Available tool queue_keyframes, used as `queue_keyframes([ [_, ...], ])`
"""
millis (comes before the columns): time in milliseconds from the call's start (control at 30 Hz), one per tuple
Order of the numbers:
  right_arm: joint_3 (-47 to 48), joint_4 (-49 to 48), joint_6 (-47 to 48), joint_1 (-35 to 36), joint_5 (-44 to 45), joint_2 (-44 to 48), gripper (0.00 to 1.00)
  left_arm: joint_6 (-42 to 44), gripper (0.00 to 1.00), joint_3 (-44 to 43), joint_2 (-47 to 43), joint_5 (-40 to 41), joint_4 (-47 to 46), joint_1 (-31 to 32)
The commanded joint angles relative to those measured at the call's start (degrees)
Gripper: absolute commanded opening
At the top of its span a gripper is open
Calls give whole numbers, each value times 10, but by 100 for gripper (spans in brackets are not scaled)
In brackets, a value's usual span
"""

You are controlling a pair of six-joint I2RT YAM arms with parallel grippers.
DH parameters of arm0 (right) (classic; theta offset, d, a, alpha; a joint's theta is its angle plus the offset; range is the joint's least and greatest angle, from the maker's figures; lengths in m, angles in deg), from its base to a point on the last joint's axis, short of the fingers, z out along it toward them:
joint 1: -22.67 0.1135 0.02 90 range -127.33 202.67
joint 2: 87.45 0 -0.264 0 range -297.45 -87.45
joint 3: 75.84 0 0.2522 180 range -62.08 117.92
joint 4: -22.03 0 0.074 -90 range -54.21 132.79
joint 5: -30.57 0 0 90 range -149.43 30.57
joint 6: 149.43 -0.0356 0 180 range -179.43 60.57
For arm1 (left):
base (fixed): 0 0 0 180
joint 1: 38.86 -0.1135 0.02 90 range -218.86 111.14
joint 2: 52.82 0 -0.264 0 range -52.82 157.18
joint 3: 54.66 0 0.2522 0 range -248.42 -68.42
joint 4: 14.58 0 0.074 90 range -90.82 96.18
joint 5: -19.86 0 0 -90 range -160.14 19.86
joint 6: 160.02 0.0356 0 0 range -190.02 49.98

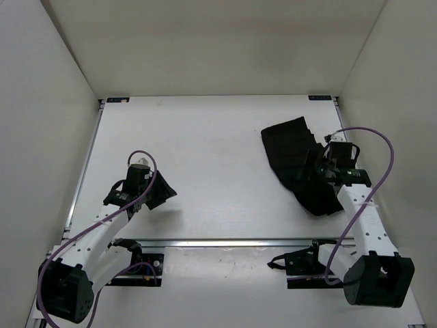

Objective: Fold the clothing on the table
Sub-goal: Move the skirt to the center of the board

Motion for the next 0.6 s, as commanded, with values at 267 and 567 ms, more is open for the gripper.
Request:
queue_keyframes([
  [267,40,-17,10,23,119,6,82,2,64,-2,1,-6,-11,3],
  [567,70,-62,14,-64,111,-174,92,3,64,7,-6,-5,-11,-4],
])
